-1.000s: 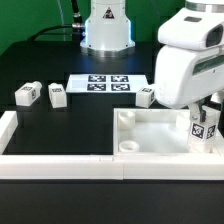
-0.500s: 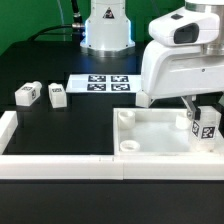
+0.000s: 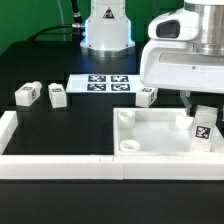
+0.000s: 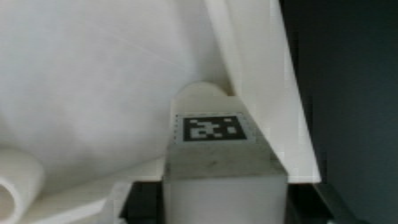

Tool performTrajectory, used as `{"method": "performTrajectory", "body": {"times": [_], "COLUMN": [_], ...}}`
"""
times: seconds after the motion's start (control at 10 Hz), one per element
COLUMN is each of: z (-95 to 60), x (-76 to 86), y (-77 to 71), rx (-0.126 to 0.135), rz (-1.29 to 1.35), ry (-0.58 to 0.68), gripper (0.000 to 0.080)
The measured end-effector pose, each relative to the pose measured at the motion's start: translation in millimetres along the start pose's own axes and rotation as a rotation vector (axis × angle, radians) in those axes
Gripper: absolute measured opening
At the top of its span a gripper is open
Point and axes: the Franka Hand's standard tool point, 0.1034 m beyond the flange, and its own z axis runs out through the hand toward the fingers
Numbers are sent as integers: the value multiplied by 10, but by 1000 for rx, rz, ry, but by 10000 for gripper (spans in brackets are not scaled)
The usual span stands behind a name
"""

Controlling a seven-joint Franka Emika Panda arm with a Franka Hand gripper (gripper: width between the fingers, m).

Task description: Assemble square table

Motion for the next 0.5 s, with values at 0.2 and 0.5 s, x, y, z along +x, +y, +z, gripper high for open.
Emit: {"method": "performTrajectory", "body": {"times": [0.2,0.5], "z": [0,0], "x": [5,2], "y": [5,1], "rx": [3,2], "rz": [58,-50], "ry": [-1,-1], "gripper": [288,468]}}
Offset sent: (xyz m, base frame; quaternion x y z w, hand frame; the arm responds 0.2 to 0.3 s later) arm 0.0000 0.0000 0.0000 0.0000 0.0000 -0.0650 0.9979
